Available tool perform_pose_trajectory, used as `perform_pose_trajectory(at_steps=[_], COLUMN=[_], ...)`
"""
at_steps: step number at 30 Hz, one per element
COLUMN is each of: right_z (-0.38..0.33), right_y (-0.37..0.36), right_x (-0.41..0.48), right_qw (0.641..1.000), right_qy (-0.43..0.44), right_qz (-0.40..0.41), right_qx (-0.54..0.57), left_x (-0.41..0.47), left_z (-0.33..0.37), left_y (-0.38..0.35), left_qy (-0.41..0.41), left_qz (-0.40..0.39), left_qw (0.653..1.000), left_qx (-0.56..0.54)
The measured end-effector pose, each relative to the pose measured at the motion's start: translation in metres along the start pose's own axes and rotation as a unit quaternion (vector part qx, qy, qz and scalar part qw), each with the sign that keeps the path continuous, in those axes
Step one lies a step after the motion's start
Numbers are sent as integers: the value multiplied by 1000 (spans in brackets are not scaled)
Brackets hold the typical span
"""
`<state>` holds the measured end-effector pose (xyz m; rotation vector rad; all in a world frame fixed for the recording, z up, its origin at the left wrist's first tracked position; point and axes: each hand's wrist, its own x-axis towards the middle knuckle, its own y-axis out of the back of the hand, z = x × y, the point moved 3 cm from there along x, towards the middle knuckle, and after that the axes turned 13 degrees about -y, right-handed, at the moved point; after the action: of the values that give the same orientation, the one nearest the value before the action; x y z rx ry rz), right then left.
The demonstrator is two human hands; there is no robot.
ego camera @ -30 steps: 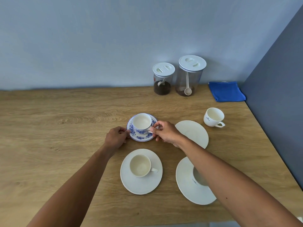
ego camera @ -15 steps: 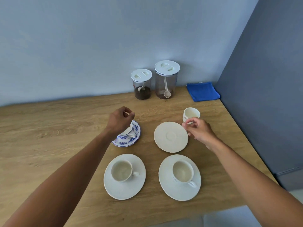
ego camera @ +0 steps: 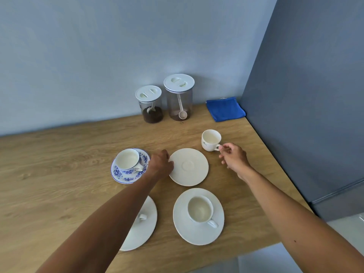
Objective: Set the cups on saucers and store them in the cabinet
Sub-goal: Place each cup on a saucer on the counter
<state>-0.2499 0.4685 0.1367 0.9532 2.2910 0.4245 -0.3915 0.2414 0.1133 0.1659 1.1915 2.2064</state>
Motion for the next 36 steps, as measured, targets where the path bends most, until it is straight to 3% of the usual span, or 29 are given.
perform_pose_trajectory(at_steps=[11, 23, 36], right_z=[0, 8, 9], right_y=[-8, -41, -41], right_x=[1, -42, -47], right_qw=[993, 982, 988], right_qy=[-19, 34, 66], right_qz=[-42, -179, -136], right_qx=[106, 59, -10], left_x=[0, 2, -3], left_z=[-16, -18, -18], left_y=[-9, -9, -10], left_qy=[19, 27, 35], left_qz=[-11, -1, -5], left_qw=[1000, 999, 997], left_qx=[-2, -42, -75])
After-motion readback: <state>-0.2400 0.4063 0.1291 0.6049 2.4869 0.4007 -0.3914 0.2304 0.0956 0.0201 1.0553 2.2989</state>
